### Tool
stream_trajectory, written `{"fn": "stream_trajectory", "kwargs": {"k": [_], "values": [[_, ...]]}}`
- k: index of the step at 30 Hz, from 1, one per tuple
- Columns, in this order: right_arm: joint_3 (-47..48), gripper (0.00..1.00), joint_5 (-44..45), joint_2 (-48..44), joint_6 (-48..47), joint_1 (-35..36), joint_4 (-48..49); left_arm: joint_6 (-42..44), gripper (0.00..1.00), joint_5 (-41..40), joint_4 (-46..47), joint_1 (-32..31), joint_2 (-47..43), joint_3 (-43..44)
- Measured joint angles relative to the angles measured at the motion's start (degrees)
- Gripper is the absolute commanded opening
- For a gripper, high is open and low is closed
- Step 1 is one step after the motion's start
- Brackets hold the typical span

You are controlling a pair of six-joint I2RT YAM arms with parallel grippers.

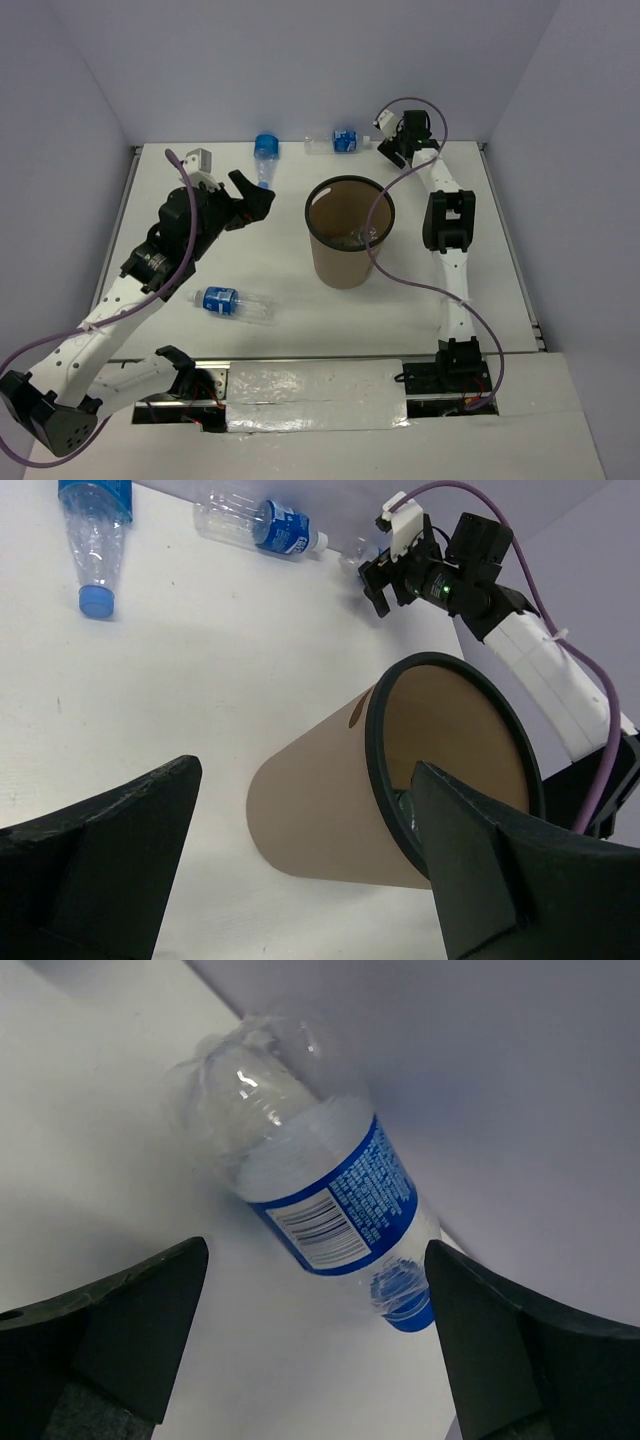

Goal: Put the plastic bottles in the bin

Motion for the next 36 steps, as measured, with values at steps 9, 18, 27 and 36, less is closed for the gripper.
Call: {"fn": "stream_trajectory", "kwargs": {"k": [9,18,27,36], "values": [[1.42,0.58,-3.87,1.53,-0.39,-1.46,3.43,-3.82,1.0,-0.15,0.04,0.31,0.0,-2.86],[-9.97,0.44,-12.63,-7.3,6.16,-3.85,3.56,-4.5,1.0,1.11,1.4,0.79,0.59,-3.52],[-10.6,0.95,-15.89,-8.5,7.37,-4.39,-0.04,-4.59,1.0,2.58,2.45,1.29,0.5,-5.14],[-13.6,1.0,-15.06,-7.5,1.07,-3.34,5.77,-7.63,1.0,1.86,2.12,1.29,-4.07,-8.07]]}}
